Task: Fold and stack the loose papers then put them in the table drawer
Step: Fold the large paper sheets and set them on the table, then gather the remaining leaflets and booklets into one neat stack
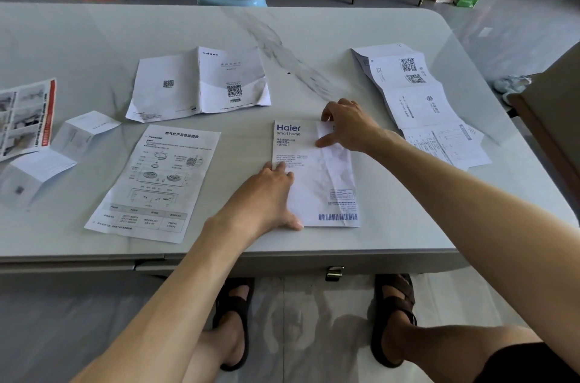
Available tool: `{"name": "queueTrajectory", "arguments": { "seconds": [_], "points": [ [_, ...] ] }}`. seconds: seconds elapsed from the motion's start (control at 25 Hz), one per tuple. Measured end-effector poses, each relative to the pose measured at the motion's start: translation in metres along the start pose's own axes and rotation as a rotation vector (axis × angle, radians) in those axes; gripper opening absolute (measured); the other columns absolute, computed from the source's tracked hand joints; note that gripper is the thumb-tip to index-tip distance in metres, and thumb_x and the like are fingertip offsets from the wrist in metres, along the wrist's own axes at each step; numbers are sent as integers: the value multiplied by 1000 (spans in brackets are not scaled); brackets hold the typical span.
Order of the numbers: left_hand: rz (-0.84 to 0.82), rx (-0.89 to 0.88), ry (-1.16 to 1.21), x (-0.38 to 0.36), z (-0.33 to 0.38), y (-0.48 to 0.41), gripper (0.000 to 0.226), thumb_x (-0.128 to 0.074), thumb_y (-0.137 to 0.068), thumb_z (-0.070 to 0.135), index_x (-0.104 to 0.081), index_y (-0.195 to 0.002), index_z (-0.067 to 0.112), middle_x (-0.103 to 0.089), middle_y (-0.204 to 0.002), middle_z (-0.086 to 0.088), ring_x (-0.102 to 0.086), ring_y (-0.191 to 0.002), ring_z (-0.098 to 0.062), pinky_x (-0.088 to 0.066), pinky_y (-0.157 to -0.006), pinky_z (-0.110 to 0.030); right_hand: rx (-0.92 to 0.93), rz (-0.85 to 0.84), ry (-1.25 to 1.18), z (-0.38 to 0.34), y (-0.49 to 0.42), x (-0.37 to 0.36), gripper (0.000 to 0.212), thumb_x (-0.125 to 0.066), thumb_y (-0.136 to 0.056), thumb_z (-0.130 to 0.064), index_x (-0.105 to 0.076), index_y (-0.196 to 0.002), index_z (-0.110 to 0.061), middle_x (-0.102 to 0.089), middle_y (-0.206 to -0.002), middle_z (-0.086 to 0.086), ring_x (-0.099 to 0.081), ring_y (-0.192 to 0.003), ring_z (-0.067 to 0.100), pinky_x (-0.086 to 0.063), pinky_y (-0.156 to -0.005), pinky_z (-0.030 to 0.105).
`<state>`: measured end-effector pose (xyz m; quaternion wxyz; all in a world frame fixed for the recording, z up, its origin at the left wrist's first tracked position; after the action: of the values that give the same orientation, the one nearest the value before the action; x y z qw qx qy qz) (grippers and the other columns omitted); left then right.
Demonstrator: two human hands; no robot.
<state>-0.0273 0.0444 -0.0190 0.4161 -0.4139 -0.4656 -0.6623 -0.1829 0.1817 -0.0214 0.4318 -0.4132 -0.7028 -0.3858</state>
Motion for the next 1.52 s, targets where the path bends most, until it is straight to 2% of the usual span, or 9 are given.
{"name": "queueTrajectory", "arguments": {
  "seconds": [0.4,0.56,0.76,0.88,1.12,1.28,1.36,1.44,1.52],
  "points": [
    [34,6,-61,0,-2,2,83,-78,-67,56,-50,-131,10,-43,-145,-4,-39,-135,-22,-47,-98,-42,-3,100,-13,-2,14,-4,60,-80,-76,-32,-54,-127,-14,-48,-130,10,-41,-125,28,-38,-102,39],
    [97,49,136,16,-7,24,90,-74,-71,59,-38,-146,23,-35,-155,5,-38,-139,-19,-43,-105,-40,138,228,8,-38,32,9,47,-75,-82,-24,-58,-125,-17,-52,-133,5,-44,-125,26,-35,-102,38],
    [591,355,609,74,-116,75,44,-70,-84,37,-64,-123,16,-66,-126,-3,-60,-115,-19,-48,-96,-31,299,174,-98,-99,45,11,20,-65,-89,-10,-69,-109,-12,-66,-109,8,-63,-103,26,-49,-88,38],
    [843,712,501,95,-235,127,36,-67,-85,24,-63,-119,12,-67,-121,-12,-61,-112,-31,-47,-91,-36,332,87,-99,-134,47,-4,18,-62,-90,-12,-70,-106,-13,-70,-105,5,-65,-100,24,-50,-89,37],
    [412,1061,142,59,-422,187,59,-67,-81,18,-46,-136,14,-53,-134,-25,-52,-119,-46,-48,-96,-48,367,46,-120,-177,31,-33,21,-62,-90,-15,-68,-110,-17,-69,-111,5,-64,-106,23,-50,-91,39],
    [275,1049,203,39,-468,174,86,-56,-80,66,-18,-151,36,-26,-156,-22,-28,-141,-45,-32,-112,-54,417,61,-107,-196,27,-53,36,-62,-93,-29,-60,-128,-20,-60,-132,3,-56,-120,25,-44,-98,35],
    [244,975,170,36,-465,164,82,-44,-85,72,-11,-153,40,-21,-160,-16,-21,-145,-41,-30,-113,-52,460,51,-87,-201,29,-66,48,-60,-94,-37,-52,-138,-22,-51,-145,1,-47,-132,22,-38,-105,34],
    [233,946,-3,46,-454,163,78,-33,-88,73,-14,-154,36,-40,-148,-18,-43,-131,-42,-48,-93,-46,497,15,-55,-204,31,-81,54,-57,-94,-40,-46,-144,-21,-44,-151,2,-40,-139,20,-33,-111,32],
    [261,903,-171,52,-440,165,72,-29,-92,68,-22,-153,30,-63,-103,-19,-63,-82,-33,-48,-57,-32,520,-12,-9,-205,32,-92,55,-56,-95,-41,-45,-144,-20,-42,-152,3,-37,-142,21,-29,-116,33]
  ]
}}
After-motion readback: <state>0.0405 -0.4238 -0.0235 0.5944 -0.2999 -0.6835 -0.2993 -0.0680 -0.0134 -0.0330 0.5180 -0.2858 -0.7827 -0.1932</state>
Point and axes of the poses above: each hand's wrist, its own y-axis away from the middle knuckle, its own x-axis out of the back of the hand, z = x × y, the point moved 4 cm from there along -y, towards the middle knuckle
